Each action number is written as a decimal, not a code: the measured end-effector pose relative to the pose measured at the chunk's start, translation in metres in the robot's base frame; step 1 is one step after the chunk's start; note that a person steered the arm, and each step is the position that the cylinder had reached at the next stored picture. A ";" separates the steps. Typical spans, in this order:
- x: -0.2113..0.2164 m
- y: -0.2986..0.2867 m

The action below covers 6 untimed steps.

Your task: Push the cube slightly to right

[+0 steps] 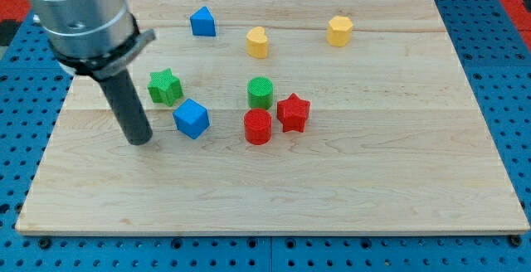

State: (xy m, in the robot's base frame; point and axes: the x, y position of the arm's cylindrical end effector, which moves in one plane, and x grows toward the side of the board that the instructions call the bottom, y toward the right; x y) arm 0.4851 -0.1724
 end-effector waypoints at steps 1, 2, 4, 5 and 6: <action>-0.009 0.032; -0.010 0.066; -0.038 -0.032; -0.075 -0.076; -0.087 0.004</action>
